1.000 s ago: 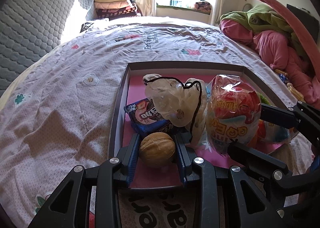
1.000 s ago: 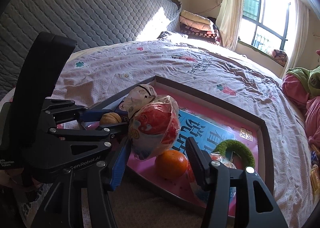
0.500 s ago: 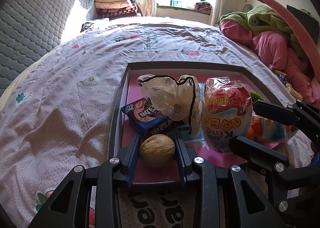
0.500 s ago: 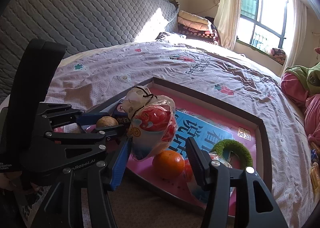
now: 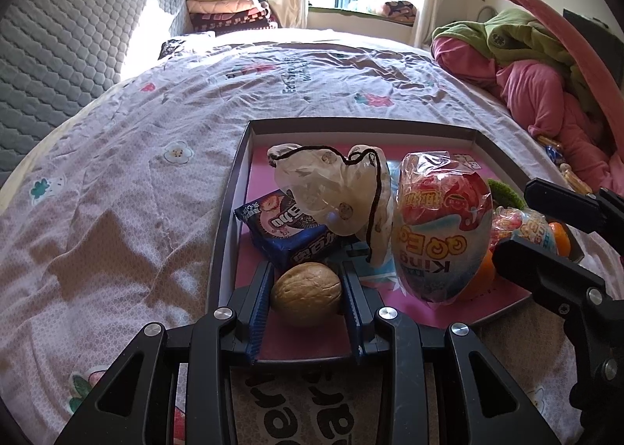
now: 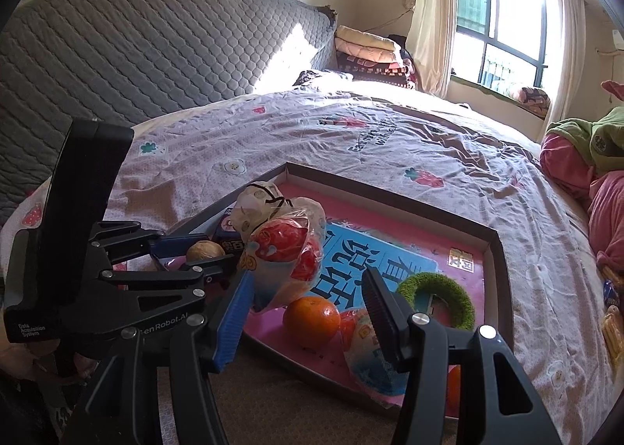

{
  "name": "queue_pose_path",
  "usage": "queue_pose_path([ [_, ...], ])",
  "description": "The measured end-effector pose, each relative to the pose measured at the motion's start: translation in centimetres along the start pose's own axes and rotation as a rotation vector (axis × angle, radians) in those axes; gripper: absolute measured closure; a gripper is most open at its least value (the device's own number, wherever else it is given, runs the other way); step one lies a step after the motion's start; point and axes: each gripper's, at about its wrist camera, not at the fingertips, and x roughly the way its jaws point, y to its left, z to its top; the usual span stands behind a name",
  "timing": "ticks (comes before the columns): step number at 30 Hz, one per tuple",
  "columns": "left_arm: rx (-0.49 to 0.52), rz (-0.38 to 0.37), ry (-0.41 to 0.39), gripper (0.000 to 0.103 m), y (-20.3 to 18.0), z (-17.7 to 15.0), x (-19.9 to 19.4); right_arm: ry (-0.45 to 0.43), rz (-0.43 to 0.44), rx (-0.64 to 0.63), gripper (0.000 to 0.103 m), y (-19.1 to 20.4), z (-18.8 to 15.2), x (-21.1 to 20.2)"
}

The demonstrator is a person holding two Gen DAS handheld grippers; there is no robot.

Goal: Organize objects
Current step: 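Lower the walnut and the Kinder egg into the box beside the mesh bag, then open both grippers and lift them out of the box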

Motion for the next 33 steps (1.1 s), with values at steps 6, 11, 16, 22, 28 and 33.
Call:
queue_pose_path([
  [6, -0.015, -0.004, 0.008, 0.068, 0.1, 0.3, -0.2, -0.020, 0.000, 0.037, 0.046, -0.9, 0.2, -1.1],
  [11, -0.014, 0.005, 0.002, 0.068, -0.1, 0.5, -0.8, -0.037, -0.001, 0.068, 0.046, -1.6, 0.4, -2.0],
  [16, -0.015, 0.019, -0.016, 0.063, -0.3, 0.9, -1.9, -0.059, -0.013, 0.079, 0.046, -1.9, 0.6, -2.8],
  [22, -0.022, 0.020, -0.043, 0.055, -0.5, 1.5, -4.3, -0.084, -0.018, 0.091, 0.043, -2.2, 0.9, -4.0],
  [28, -0.024, 0.024, -0.080, 0.051, -0.9, 1.8, -6.9, -0.102, -0.031, 0.101, 0.039, -2.3, 0.9, -5.5],
  [33, -0.034, 0.027, -0.103, 0.044, -0.9, 2.0, -9.0, -0.115, -0.049, 0.120, 0.035, -2.5, 0.7, -6.9],
])
